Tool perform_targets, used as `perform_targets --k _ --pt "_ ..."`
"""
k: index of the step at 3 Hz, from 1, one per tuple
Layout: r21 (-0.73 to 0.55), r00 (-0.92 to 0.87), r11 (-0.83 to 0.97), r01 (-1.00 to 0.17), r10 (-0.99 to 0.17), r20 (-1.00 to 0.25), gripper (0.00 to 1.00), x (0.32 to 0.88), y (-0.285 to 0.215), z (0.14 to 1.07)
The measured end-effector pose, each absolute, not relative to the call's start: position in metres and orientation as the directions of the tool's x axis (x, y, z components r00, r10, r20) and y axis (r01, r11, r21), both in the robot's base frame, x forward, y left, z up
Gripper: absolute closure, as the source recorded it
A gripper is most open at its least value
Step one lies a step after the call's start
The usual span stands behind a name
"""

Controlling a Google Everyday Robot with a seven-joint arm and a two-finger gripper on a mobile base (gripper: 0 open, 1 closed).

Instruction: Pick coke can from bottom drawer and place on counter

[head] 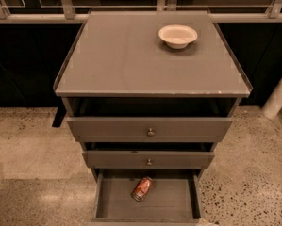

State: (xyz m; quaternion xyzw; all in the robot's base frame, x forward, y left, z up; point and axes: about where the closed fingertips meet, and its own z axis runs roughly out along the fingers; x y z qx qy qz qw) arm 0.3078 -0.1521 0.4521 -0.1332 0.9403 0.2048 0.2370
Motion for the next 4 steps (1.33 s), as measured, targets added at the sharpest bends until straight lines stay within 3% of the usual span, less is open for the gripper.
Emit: perform_targets --k 2,4 --pt "0.398 -0.854 0.826 -0.399 -0.175 -0.490 0.00 0.354 -0.124 0.382" --pt "0.424 -0.847 0.804 -0.416 -0.172 -0.504 0.00 0.362 -0.117 0.372"
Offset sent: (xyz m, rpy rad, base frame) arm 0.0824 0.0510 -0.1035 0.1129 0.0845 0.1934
